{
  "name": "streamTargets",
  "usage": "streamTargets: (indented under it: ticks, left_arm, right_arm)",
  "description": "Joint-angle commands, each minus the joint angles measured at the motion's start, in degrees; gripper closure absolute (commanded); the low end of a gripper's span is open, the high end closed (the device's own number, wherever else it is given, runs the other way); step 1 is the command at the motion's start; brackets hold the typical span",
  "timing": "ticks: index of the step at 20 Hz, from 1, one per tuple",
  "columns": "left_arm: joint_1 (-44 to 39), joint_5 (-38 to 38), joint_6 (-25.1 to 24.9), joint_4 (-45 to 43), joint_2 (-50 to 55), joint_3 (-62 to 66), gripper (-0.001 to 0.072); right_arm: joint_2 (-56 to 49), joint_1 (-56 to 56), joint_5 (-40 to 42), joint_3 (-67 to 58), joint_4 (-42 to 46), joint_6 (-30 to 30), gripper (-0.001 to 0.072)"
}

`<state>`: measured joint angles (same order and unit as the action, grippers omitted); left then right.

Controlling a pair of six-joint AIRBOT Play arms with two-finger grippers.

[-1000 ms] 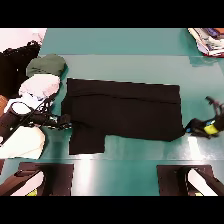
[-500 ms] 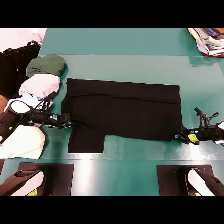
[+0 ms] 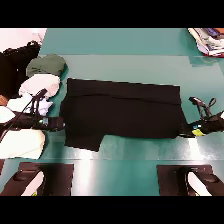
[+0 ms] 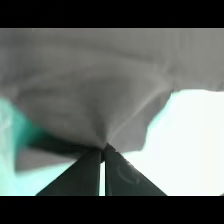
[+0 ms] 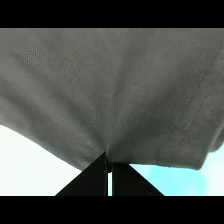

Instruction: Fold the shirts.

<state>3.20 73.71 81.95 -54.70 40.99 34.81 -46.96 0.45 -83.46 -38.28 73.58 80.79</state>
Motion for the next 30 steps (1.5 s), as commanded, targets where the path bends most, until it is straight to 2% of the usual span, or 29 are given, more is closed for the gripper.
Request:
streamTargets:
  ticks: [1,3,6,10,13,17,18,19,20,21,22,26,27,28,29,30]
  left_arm:
    - [0.00,14.45,3.72,-0.17,-7.76,0.68,0.0689]
    - [0.00,17.22,3.78,-0.09,-7.50,3.78,0.0689]
    - [0.00,9.16,2.54,-0.48,-4.68,10.08,0.0689]
    - [0.00,-1.66,-2.78,-0.87,6.97,15.17,0.0688]
    - [0.00,-10.16,-3.58,-0.85,19.76,18.91,0.0687]
    - [0.00,-15.26,-4.42,-0.09,33.88,25.55,0.0687]
    - [0.00,-15.17,-4.39,0.15,36.22,26.88,0.0686]
    - [0.00,-14.91,-4.39,0.48,38.05,28.02,0.0663]
    - [0.00,-14.67,-4.37,1.05,39.17,28.81,0.0423]
    - [0.00,-14.40,-4.33,1.11,39.65,29.42,0.0263]
    - [0.02,-13.92,-4.44,1.03,39.56,29.88,0.0293]
    - [0.02,-8.07,-4.39,1.14,39.34,33.73,0.0295]
    - [-0.02,-7.80,-4.42,1.99,39.34,34.16,0.0461]
    - [0.00,-7.98,-4.59,3.56,39.34,34.21,0.0693]
    - [-0.42,-8.52,-5.07,5.07,39.36,34.18,0.0688]
    - [-1.44,-8.87,-5.03,5.25,39.36,34.18,0.0687]
  right_arm:
    - [8.31,2.40,-9.42,-3.67,7.58,4.50,0.0697]
    - [11.85,2.40,-11.23,-6.12,7.54,4.92,0.0698]
    - [8.44,2.43,-7.89,-10.99,7.48,4.87,0.0698]
    - [-6.36,2.43,1.64,-16.44,7.45,2.64,0.0698]
    - [-18.88,2.43,6.75,-21.59,6.91,2.51,0.0696]
    - [-30.91,2.43,7.50,-30.40,6.34,2.21,0.0695]
    - [-33.05,2.21,7.58,-32.41,4.74,0.92,0.0645]
    - [-35.19,1.62,7.50,-34.64,2.21,-0.13,0.0440]
    - [-36.92,0.87,6.99,-36.54,-0.22,-1.25,0.0339]
    - [-38.38,-0.07,5.16,-38.42,-2.29,-3.19,0.0332]
    - [-39.17,-1.40,2.67,-39.76,-3.65,-4.50,0.0323]
    - [-35.15,-9.31,0.46,-34.56,-3.63,-8.41,0.0322]
    - [-33.64,-12.09,1.53,-31.67,-3.67,-9.49,0.0321]
    - [-32.85,-14.88,2.78,-29.16,-3.72,-9.88,0.0245]
    - [-32.72,-18.10,3.56,-26.69,-4.96,-10.32,0.0135]
    - [-33.22,-21.51,4.50,-24.30,-8.35,-12.33,0.0134]
